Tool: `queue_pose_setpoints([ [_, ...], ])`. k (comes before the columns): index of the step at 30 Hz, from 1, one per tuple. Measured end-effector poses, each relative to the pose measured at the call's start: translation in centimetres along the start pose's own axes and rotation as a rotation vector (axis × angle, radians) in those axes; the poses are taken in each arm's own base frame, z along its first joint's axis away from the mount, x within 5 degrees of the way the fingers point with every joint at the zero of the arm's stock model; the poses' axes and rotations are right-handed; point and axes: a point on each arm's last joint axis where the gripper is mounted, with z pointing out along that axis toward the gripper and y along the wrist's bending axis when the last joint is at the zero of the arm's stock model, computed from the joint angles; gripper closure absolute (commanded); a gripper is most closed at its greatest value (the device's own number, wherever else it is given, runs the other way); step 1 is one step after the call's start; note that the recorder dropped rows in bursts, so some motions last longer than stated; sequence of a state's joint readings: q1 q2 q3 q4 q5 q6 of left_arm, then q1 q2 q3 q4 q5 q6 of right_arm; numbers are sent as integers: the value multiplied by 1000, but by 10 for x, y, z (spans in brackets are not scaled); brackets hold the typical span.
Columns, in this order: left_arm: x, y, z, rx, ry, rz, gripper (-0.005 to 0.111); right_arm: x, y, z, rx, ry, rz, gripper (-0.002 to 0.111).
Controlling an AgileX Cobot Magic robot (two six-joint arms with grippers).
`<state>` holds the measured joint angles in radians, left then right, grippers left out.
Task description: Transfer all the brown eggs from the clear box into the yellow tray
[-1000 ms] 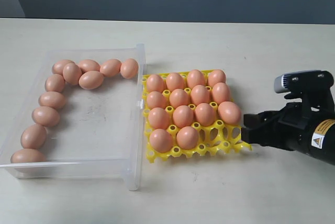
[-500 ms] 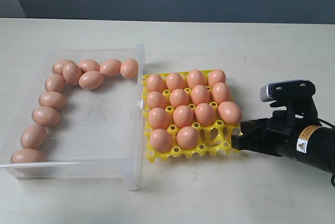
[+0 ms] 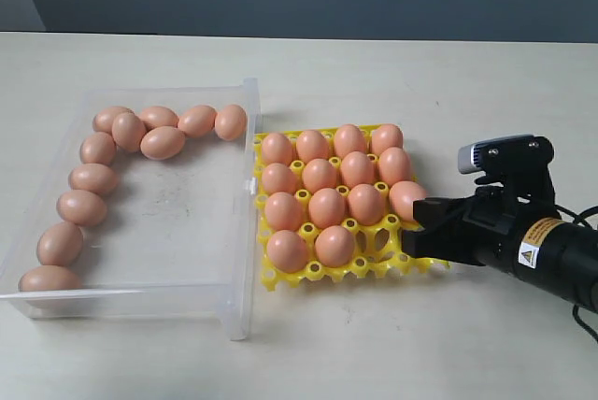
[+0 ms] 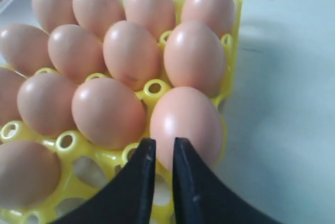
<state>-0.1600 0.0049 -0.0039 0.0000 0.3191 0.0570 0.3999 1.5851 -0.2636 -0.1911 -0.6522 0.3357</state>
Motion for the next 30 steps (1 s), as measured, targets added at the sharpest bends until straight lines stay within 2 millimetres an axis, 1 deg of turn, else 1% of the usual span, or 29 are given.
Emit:
queue_pose_setpoints([
  [8, 0, 0, 0, 0, 0, 0, 106, -1, 2, 0, -16, -16, -28, 95],
  [13, 0, 0, 0, 0, 0, 0, 106, 3, -2, 0, 20, 36, -10, 95],
  [15, 0, 0, 0, 0, 0, 0, 106, 4, -2, 0, 27, 48, -7, 93],
  [17, 0, 0, 0, 0, 0, 0, 106, 5, -3, 0, 28, 52, -7, 87],
  [19, 0, 0, 0, 0, 0, 0, 106, 5, -3, 0, 28, 52, -7, 77],
  [21, 0, 0, 0, 0, 0, 0, 106, 5, -3, 0, 28, 52, -7, 64],
  [22, 0, 0, 0, 0, 0, 0, 106, 3, -2, 1, 28, 54, -10, 60],
  [23, 0, 0, 0, 0, 0, 0, 106, 2, -2, 2, 29, 58, -11, 58],
  [30, 0, 0, 0, 0, 0, 0, 106, -8, -1, 12, 24, 67, -6, 58],
])
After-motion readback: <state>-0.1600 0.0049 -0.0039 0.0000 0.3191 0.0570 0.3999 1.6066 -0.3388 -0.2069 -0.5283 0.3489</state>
